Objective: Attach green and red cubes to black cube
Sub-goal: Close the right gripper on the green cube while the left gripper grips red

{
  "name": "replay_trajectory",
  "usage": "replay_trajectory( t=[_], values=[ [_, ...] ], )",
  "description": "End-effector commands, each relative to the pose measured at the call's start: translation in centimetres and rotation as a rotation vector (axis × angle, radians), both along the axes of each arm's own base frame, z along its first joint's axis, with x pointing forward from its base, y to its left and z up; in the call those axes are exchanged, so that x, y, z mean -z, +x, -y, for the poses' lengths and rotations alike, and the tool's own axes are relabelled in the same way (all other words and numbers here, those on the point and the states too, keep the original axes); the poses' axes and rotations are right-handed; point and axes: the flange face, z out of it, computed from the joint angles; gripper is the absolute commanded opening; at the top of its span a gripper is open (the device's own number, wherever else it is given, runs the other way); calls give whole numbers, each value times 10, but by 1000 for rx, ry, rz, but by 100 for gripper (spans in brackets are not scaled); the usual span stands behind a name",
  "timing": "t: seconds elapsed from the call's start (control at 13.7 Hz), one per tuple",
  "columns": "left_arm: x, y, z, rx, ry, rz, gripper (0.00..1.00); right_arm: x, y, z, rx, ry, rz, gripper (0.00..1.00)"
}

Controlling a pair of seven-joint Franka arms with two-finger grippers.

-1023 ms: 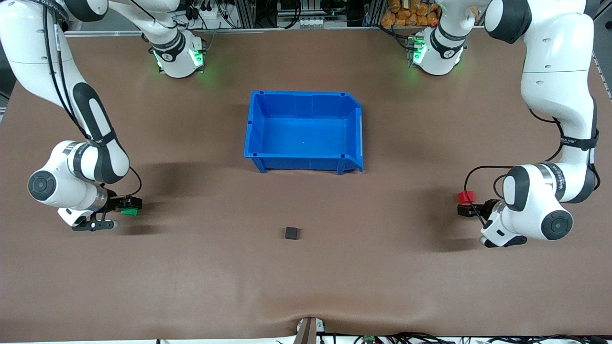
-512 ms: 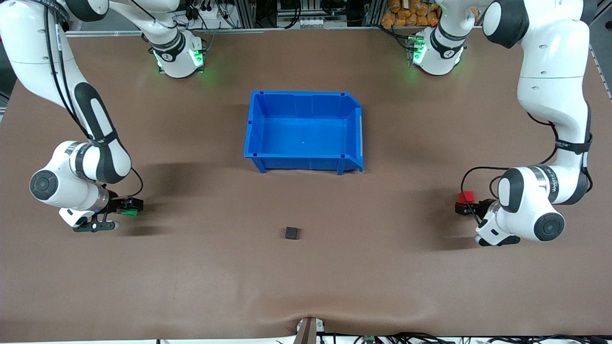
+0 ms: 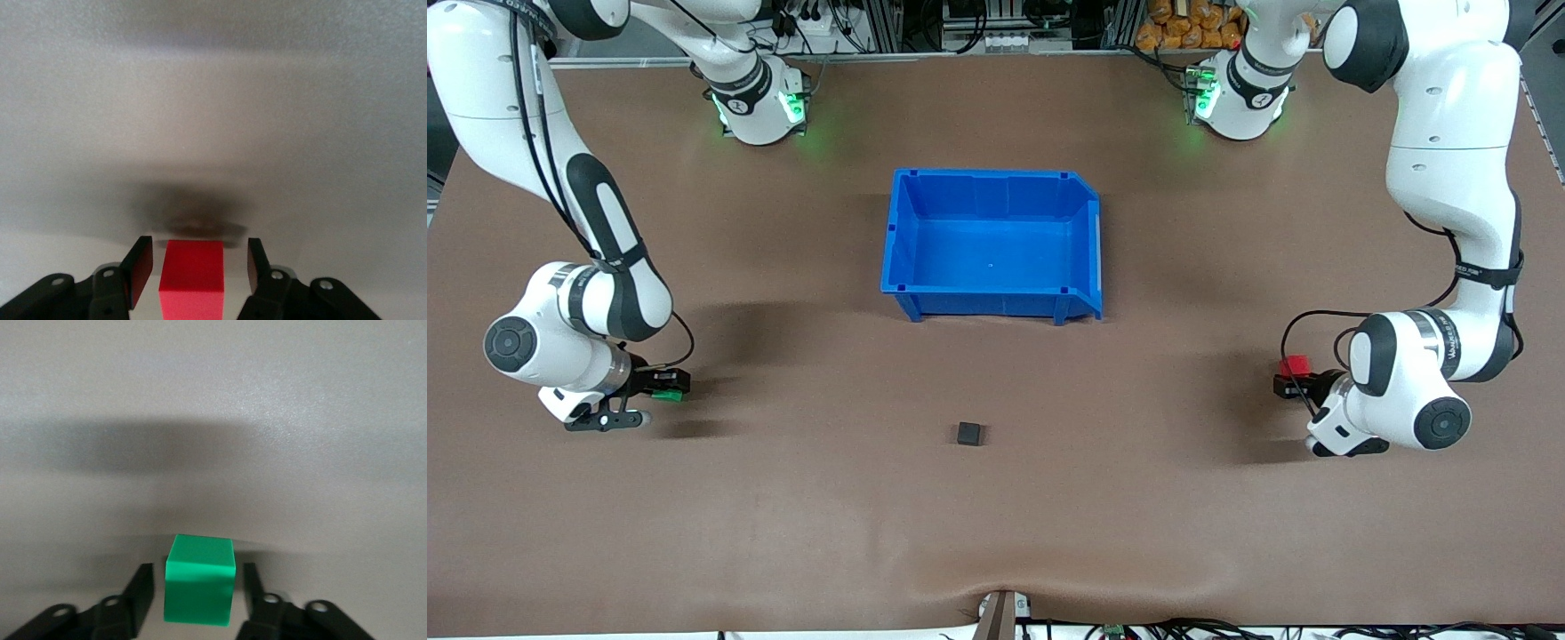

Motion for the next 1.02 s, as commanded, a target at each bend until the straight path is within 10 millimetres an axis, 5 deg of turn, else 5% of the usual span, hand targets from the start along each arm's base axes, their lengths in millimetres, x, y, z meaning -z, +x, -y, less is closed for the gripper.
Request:
replay_trajectory(
  t=[0.0,0.66,0.95],
  values=[
    [1,-2,0,22,-1,-16,64,0,0,-2,15,10,10,0],
    [1,-2,3,22,-20,-17,16,-7,1,1,-30,11,18,0],
    [16,-3,13,-98,-99,-32,11,-11,1,16,-140,16,26,0]
  ],
)
